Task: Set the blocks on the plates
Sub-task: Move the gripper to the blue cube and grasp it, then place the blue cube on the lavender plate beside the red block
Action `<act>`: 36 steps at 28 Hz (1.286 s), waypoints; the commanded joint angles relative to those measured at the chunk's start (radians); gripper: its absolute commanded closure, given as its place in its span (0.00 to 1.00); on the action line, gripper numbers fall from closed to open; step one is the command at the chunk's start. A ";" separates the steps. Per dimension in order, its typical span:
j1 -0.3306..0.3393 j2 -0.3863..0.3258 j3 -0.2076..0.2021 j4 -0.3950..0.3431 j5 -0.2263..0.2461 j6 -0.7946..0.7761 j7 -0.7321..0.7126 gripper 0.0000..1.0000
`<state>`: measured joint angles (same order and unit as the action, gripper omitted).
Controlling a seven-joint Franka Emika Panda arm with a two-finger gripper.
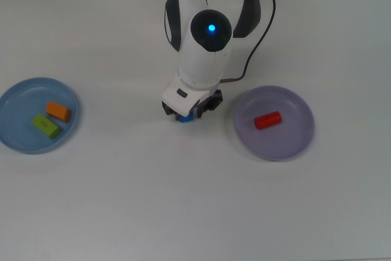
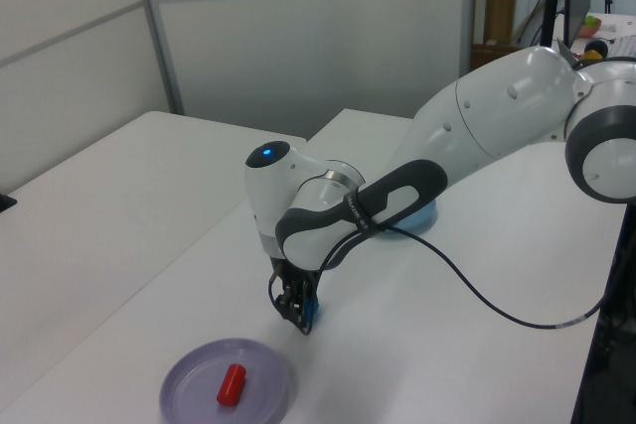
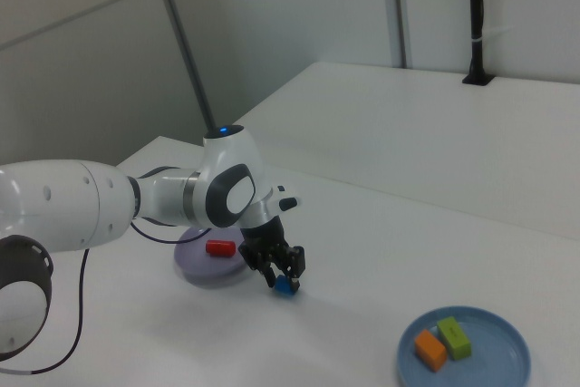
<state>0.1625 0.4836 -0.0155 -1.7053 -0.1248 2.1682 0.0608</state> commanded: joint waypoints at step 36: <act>0.195 -0.007 0.055 0.055 0.011 0.004 0.036 0.68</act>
<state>0.3481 0.4754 0.0487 -1.6527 -0.1034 2.1692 0.0839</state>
